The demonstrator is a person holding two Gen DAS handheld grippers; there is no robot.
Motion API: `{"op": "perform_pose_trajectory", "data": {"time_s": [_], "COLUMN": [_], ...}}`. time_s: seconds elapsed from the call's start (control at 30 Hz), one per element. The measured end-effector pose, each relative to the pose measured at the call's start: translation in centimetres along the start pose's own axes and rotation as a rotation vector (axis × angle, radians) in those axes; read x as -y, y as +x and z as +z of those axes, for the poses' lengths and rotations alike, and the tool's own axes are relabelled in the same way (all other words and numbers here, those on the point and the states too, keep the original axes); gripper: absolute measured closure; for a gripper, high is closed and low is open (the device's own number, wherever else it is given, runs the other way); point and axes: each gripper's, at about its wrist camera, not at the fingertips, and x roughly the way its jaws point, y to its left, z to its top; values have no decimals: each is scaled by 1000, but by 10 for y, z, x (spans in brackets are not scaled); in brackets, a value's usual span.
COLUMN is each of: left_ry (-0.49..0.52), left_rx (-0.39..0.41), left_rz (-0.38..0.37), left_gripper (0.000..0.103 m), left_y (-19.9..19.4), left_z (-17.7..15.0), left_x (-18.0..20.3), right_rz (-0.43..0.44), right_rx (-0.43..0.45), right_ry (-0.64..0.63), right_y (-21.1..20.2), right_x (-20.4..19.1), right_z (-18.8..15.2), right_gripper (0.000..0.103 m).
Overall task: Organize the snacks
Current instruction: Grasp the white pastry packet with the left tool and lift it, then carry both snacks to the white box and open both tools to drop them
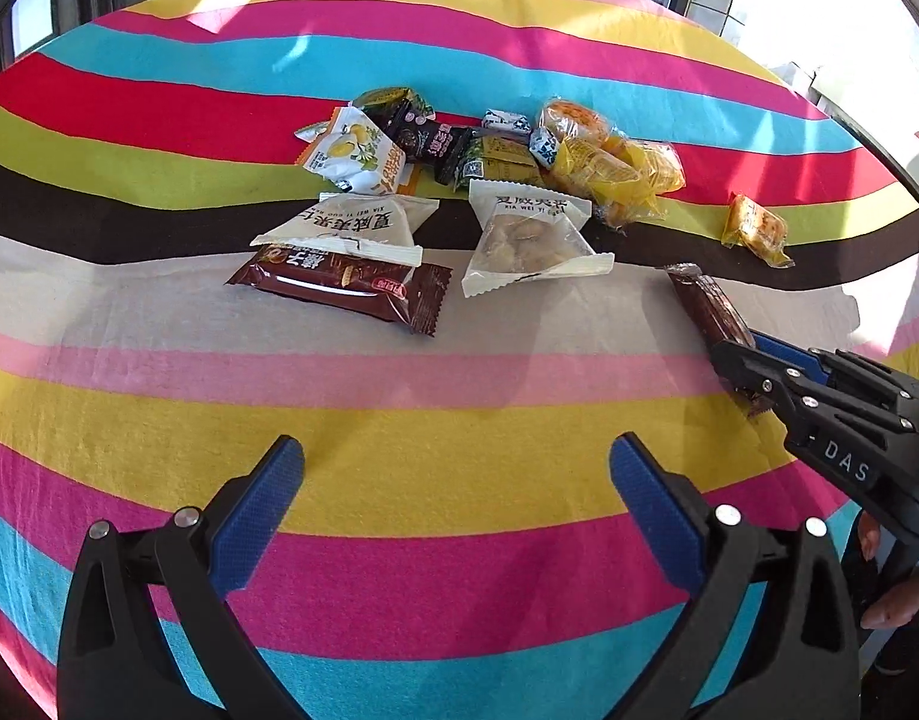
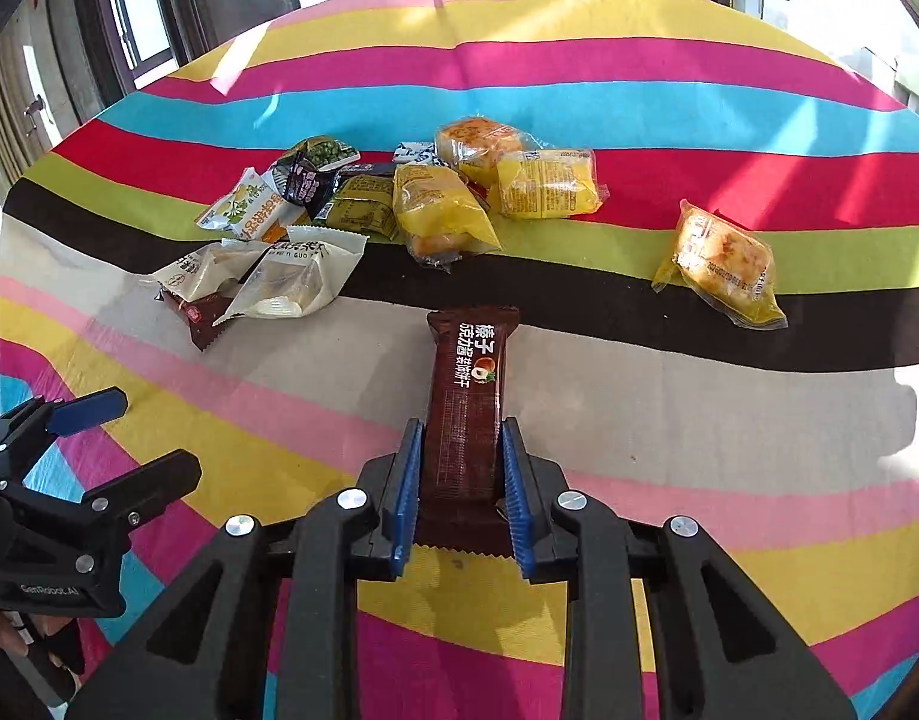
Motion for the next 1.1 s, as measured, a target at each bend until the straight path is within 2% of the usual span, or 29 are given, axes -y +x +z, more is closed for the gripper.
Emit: {"op": "perform_pose_trajectory", "data": {"time_s": [0.1, 0.23, 0.3, 0.37, 0.4, 0.47, 0.53, 0.63, 0.83, 1.1], "left_ry": [16, 102, 128, 130, 123, 138, 132, 156, 139, 90], "left_rx": [15, 43, 16, -29, -22, -2, 10, 49, 118, 156], "left_rz": [12, 105, 124, 110, 82, 62, 29, 37, 0, -19], "left_gripper": [1, 6, 10, 20, 28, 50, 52, 53, 52, 52], "left_y": [11, 29, 44, 61, 64, 61, 54, 40, 2, -34], "left_z": [22, 53, 66, 74, 76, 78, 73, 54, 13, -33], "left_x": [19, 45, 50, 51, 50, 51, 50, 53, 52, 41], "right_rz": [15, 37, 52, 62, 65, 66, 69, 81, 122, 161], "right_rx": [3, 8, 12, 17, 20, 26, 34, 54, 92, 73], "right_ry": [37, 76, 92, 103, 107, 109, 111, 111, 111, 108], "right_y": [-11, -24, -26, -26, -26, -24, -25, -29, -37, -49], "right_x": [17, 34, 40, 42, 42, 41, 41, 42, 42, 28], "right_z": [-11, -27, -29, -32, -32, -32, -35, -37, -39, -55], "right_gripper": [77, 77, 77, 77, 77, 77, 77, 77, 77, 77]}}
